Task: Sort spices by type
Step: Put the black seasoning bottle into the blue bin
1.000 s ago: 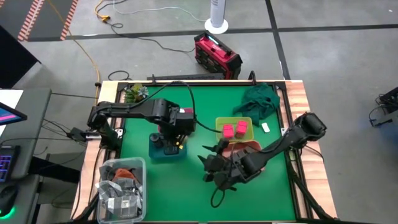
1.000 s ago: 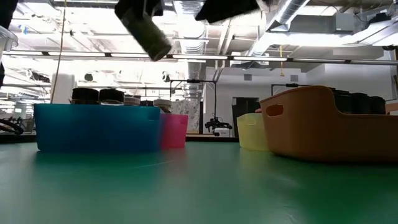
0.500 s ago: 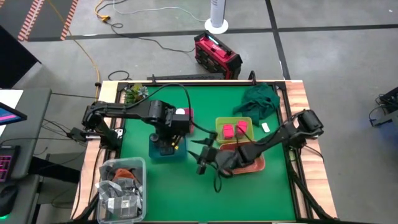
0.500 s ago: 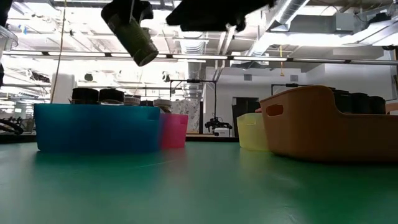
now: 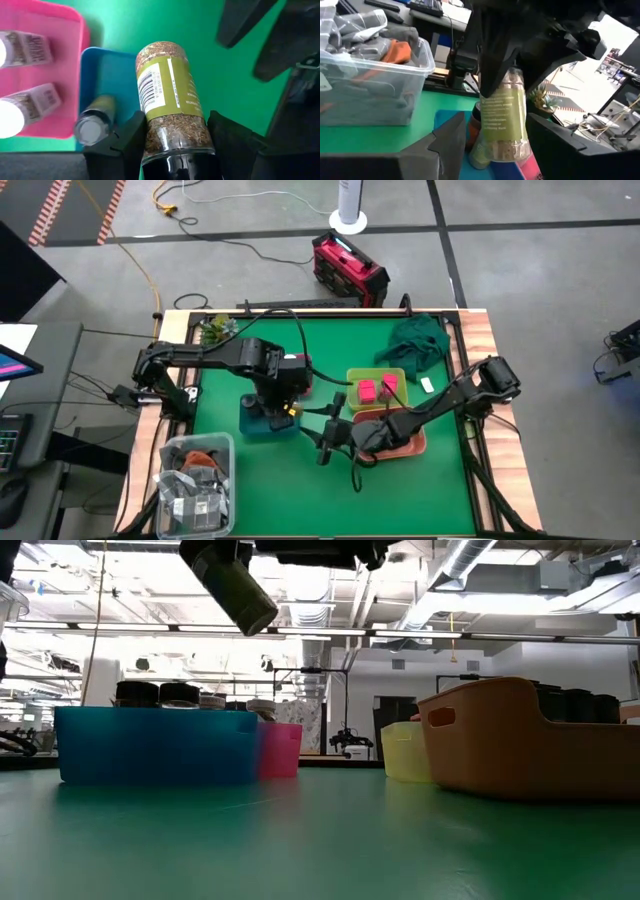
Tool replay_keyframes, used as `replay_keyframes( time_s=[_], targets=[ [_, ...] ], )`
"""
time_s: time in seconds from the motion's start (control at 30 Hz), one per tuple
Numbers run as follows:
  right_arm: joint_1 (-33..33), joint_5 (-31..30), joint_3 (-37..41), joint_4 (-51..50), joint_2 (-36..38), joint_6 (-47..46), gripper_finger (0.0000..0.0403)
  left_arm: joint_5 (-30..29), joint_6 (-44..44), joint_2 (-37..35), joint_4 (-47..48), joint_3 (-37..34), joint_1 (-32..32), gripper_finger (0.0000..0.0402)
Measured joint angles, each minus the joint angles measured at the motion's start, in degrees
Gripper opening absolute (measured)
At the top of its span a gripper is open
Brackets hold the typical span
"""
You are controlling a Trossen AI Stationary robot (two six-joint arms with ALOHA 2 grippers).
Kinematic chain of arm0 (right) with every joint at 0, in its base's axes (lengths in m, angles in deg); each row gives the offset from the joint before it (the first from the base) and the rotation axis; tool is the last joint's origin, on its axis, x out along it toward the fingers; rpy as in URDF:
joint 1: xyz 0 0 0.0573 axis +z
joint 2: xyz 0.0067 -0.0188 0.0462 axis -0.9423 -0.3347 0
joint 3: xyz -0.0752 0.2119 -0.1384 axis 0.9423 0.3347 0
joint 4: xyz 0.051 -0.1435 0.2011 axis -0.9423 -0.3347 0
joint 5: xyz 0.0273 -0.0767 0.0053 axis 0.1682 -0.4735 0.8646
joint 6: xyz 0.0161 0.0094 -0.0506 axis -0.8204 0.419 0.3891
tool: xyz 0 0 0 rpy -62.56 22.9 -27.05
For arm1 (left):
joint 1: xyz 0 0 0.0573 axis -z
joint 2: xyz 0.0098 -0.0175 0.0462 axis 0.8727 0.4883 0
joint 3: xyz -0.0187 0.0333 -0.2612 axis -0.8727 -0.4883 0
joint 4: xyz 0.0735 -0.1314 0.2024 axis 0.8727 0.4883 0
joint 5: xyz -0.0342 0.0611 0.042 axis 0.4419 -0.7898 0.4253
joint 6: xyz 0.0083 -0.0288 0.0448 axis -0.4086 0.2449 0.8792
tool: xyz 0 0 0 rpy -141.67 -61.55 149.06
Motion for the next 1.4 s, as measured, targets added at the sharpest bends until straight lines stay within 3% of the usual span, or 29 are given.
replay_keyframes(
  time_s=[0.2, 0.4, 0.57, 0.8, 1.0, 1.4],
  targets=[
    [0.62, 0.06, -0.51, -0.53, 0.0, 3.75, 0.0274, 2.96, -3.33, 0.0, -1.53, 0.02, -0.02, 0.019],
    [0.86, 0.31, -4.85, -6.91, 0.0, 1.21, 0.0332, 3.12, -6.61, 0.0, -5.6, 0.02, -0.02, 0.019],
    [0.83, -4.28, -6.56, -10.99, 0.0, -0.36, 0.0351, 3.53, -7.97, 0.02, -7.53, 0.02, -0.02, 0.019],
    [0.44, -5.19, -6.6, -8.83, -3.62, 1.43, 0.0332, 3.58, -9.3, 0.04, -8.48, 0.02, 0.0, 0.019],
    [0.01, -8.54, -8.05, -2.54, -8.5, 9.41, 0.031, 3.81, -9.08, 0.13, -8.8, 0.02, 0.02, 0.019],
    [0.67, -9.97, -9.77, -2.8, -8.9, 10.23, 0.0223, 4.0, -8.42, 0.09, -7.64, 0.07, 0.24, 0.019]
  ],
)
